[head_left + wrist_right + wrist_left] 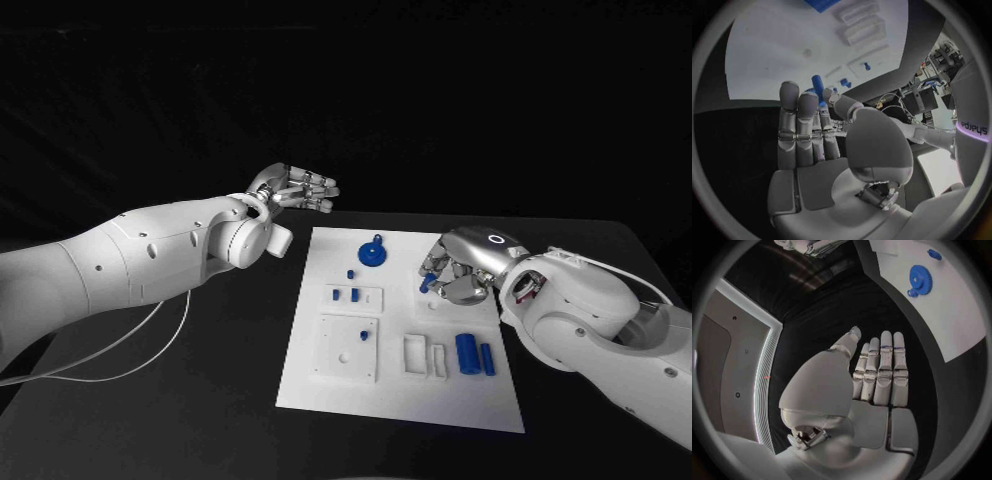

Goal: Assemble the parts on the task board

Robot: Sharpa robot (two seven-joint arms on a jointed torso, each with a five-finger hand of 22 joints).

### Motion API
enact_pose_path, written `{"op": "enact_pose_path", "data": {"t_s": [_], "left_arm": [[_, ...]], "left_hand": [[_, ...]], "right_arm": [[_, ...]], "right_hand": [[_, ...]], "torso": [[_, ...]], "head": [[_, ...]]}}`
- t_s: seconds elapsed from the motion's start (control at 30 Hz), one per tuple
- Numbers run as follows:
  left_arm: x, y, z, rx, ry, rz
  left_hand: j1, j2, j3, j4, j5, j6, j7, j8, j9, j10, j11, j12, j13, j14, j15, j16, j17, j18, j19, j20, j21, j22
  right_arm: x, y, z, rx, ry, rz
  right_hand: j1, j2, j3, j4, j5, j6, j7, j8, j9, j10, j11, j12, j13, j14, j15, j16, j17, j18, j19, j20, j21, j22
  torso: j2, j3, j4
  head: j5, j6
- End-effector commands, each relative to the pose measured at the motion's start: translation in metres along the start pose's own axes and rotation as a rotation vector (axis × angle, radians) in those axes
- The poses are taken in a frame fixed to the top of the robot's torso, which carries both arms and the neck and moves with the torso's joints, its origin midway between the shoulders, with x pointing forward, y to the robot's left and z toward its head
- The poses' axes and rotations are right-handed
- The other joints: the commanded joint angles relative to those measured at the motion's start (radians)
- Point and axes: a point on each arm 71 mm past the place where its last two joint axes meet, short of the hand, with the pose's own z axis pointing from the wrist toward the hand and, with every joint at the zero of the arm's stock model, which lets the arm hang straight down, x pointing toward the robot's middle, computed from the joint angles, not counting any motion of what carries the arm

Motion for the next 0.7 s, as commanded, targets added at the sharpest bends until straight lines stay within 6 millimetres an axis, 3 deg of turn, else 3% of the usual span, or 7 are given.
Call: {"op": "enact_pose_path", "data": {"t_s": [0.03,0.3,0.43,0.53,0.7], "left_arm": [[0.001,-0.001,0.001,0.008,0.009,-0.008],[0.002,0.0,0.003,0.007,0.008,-0.007],[0.004,0.0,0.006,0.007,0.004,-0.003],[0.006,0.0,0.008,0.008,0.004,0.001],[0.009,0.0,0.011,0.011,0.007,0.002]], "left_hand": [[0.001,0.005,-0.005,0.002,-0.002,0.0,-0.002,-0.002,0.001,-0.009,-0.001,-0.001,0.0,-0.006,0.0,-0.002,0.002,-0.016,0.003,0.005,0.004,-0.001],[0.001,0.005,-0.005,0.002,-0.002,0.0,-0.002,-0.002,0.001,-0.009,-0.001,-0.001,0.0,-0.006,0.0,-0.002,0.002,-0.016,0.003,0.005,0.004,-0.001],[0.003,0.006,-0.004,0.001,-0.002,0.001,-0.002,-0.002,0.001,-0.008,-0.002,-0.001,0.0,-0.006,-0.001,-0.002,0.002,-0.016,0.004,0.005,0.004,-0.004],[0.003,0.005,-0.004,0.001,-0.003,0.001,-0.002,-0.002,0.001,-0.008,-0.002,-0.001,0.0,-0.006,0.0,-0.002,0.002,-0.016,0.004,0.005,0.004,-0.004],[0.003,0.005,-0.004,0.001,-0.003,0.001,-0.002,-0.002,0.001,-0.008,-0.002,-0.001,0.0,-0.006,0.0,-0.002,0.002,-0.016,0.004,0.005,0.004,-0.004]], "right_arm": [[-0.006,0.006,-0.001,-0.009,-0.024,-0.011],[-0.009,0.034,0.004,-0.084,-0.053,0.02],[0.002,0.055,0.008,-0.14,-0.046,0.037],[0.01,0.066,0.01,-0.169,-0.037,0.043],[0.026,0.082,0.011,-0.211,-0.008,0.056]], "right_hand": [[0.007,0.003,0.006,-0.001,0.0,0.005,0.0,0.007,0.0,0.033,-0.028,0.004,-0.001,-0.001,-0.009,0.0,0.002,0.012,0.013,-0.008,-0.005,0.001],[0.007,0.003,0.005,0.0,0.001,0.006,0.0,0.006,0.0,0.033,-0.028,0.004,-0.001,-0.001,-0.009,0.0,0.002,0.012,0.013,-0.008,-0.007,0.006],[0.007,0.003,0.003,0.0,0.005,0.007,0.0,0.007,0.0,0.033,-0.028,0.004,-0.001,-0.001,-0.009,0.0,0.001,0.012,0.013,-0.008,-0.009,0.008],[0.007,0.003,0.003,0.0,0.005,0.007,0.0,0.007,0.0,0.033,-0.028,0.004,-0.001,-0.001,-0.009,0.0,0.001,0.012,0.013,-0.008,-0.009,0.008],[0.006,0.004,0.0,-0.001,0.005,0.008,0.0,0.007,-0.001,0.034,-0.028,0.003,-0.001,-0.001,-0.009,-0.001,0.001,0.012,0.014,-0.008,-0.01,0.01]], "torso": [[-0.001,-0.0011,-0.0005],[-0.002,-0.0016,-0.0001],[-0.003,-0.0012,0.0043],[-0.002,-0.0012,0.0015],[-0.003,-0.0047,0.0022]], "head": [[0.003,-0.002],[0.013,-0.003],[0.023,-0.013],[0.034,-0.014],[0.044,-0.019]]}}
